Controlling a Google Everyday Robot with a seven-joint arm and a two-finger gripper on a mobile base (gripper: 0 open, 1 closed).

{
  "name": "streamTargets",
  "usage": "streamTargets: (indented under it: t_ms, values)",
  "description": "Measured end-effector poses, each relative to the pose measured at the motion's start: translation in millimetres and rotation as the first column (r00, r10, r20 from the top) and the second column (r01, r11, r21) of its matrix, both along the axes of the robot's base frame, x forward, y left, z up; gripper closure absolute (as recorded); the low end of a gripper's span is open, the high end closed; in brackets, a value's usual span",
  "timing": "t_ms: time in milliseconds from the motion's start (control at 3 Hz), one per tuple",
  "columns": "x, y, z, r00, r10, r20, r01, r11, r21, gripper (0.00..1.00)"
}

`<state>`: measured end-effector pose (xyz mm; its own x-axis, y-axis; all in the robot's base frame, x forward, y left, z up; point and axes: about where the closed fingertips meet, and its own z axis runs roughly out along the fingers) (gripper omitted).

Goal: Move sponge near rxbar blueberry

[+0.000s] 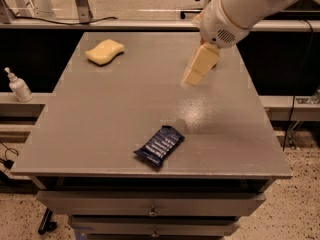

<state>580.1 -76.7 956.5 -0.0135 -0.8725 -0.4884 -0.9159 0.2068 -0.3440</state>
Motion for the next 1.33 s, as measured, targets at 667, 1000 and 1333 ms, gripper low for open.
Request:
streamTargets:
  t_ms: [667, 1000, 1333]
  values:
    - [60.7, 63.9, -14.2, 0.9997, 0.025, 0.007, -0.026, 0.992, 0.126, 0.00]
    - [93.7, 88.7, -19.1, 0.9999, 0.013, -0.005, -0.011, 0.978, 0.207, 0.00]
    - [119.9, 112.1, -29.6, 0.9994, -0.016, -0.032, 0.024, 0.959, 0.283, 0.00]
